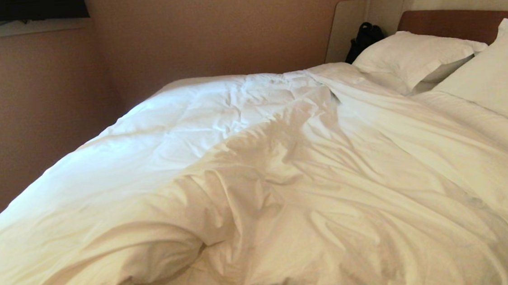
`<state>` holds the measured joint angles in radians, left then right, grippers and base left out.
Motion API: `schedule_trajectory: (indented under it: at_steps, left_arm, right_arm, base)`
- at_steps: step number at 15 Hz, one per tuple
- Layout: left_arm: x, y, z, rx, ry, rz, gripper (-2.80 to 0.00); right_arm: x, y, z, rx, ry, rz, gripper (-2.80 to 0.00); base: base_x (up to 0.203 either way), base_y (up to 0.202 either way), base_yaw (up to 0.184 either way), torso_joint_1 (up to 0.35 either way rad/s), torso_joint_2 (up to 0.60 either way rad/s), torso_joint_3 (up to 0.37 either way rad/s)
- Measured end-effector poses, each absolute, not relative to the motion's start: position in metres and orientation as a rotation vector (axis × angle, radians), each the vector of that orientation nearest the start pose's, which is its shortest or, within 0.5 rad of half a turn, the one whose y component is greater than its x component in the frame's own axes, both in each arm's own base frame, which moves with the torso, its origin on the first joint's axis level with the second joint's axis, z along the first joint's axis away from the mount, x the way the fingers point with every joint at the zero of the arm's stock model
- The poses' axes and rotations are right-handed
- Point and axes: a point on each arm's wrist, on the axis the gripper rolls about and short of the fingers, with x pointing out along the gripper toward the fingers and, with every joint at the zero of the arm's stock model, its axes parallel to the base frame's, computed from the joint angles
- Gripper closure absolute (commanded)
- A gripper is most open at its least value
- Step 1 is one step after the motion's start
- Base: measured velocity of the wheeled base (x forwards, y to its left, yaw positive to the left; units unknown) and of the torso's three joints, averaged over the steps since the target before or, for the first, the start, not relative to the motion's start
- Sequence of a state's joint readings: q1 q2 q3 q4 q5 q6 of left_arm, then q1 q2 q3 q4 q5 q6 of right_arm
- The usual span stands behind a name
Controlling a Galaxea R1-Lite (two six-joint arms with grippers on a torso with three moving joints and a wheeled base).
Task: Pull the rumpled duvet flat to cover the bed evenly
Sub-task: Flatten the corners of the folded blanket
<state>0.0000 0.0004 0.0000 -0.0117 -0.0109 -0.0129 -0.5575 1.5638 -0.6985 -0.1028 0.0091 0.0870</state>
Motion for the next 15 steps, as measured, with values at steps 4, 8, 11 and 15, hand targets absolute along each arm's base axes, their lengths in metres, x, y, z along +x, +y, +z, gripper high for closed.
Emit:
schedule_trajectory:
  at_steps: [4,8,11,15]
  left_arm:
    - [-0.023,0.000,0.077,-0.013,-0.011,-0.011,0.00]
    - [-0.023,0.000,0.077,-0.013,-0.011,-0.011,0.00]
    - [-0.023,0.000,0.077,-0.013,-0.011,-0.011,0.00]
    - [-0.023,0.000,0.077,-0.013,-0.011,-0.011,0.00]
  right_arm:
    - [0.200,-0.128,0.138,0.278,0.755,-0.593,-2.80]
    - [0.192,-0.125,0.132,0.206,0.805,-0.650,-2.80]
    - [0.188,-0.123,0.126,0.122,0.855,-0.686,-2.80]
    - [0.192,-0.116,0.120,-0.002,0.897,-0.667,-2.80]
  base:
    - [0.000,0.000,0.000,0.000,0.00,0.000]
    - [0.000,0.000,0.000,0.000,0.00,0.000]
    - [0.000,0.000,0.000,0.000,0.00,0.000]
    - [0.000,0.000,0.000,0.000,0.00,0.000]
